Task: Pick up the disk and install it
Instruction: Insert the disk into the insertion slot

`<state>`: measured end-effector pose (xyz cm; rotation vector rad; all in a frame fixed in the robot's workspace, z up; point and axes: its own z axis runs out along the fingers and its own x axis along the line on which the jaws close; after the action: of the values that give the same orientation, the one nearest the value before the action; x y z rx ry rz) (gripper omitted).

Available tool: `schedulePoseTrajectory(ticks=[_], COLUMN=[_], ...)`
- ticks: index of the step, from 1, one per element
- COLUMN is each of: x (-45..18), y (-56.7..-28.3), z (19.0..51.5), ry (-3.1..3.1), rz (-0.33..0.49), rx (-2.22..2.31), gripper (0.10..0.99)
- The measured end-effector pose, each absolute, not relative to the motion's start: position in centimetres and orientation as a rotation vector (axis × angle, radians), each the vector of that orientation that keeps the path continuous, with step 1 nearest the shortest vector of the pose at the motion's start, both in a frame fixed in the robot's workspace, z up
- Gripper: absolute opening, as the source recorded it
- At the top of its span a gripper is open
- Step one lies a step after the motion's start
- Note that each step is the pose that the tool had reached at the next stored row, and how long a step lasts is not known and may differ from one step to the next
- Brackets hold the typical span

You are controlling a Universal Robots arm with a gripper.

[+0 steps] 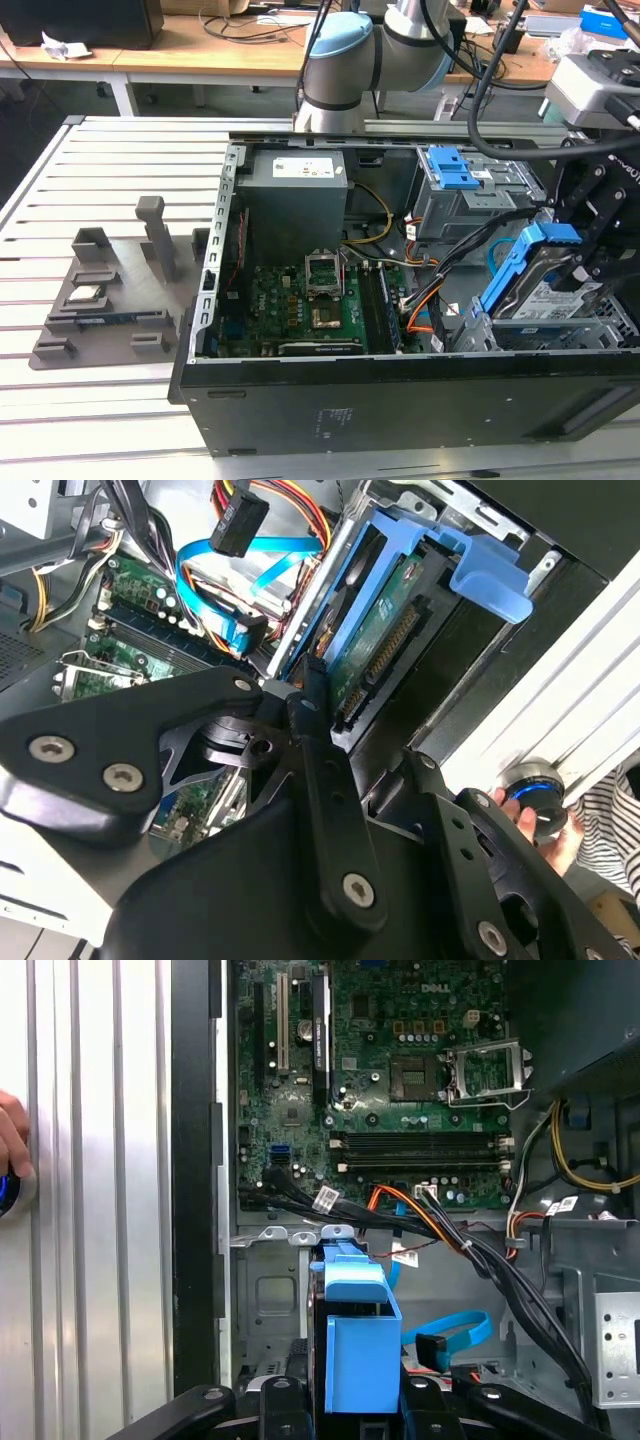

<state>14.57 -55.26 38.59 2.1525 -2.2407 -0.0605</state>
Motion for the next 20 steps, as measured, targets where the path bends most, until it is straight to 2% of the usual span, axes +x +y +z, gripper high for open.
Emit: schedulePoseTrajectory(ticks=[3,5,10,13,14,15,20], x=[14.57,14.56,14.57,14.56,14.57,14.57,14.57], y=[-55.26,-55.26,-55.26,-55.26,-55.26,-55.26,-55.26], z=[38.58,38.56,38.55,38.54,38.53,38.53,38.51], ry=[-2.241,-2.241,-2.241,-2.241,-2.241,-2.241,-2.241], rz=[-0.060,-0.061,-0.061,-0.061,-0.061,-0.061,-0.061], rx=[2.152,2.153,2.153,2.153,2.153,2.153,2.153], gripper=[0.373,0.494,0.482,0.294,0.173,0.110,0.106])
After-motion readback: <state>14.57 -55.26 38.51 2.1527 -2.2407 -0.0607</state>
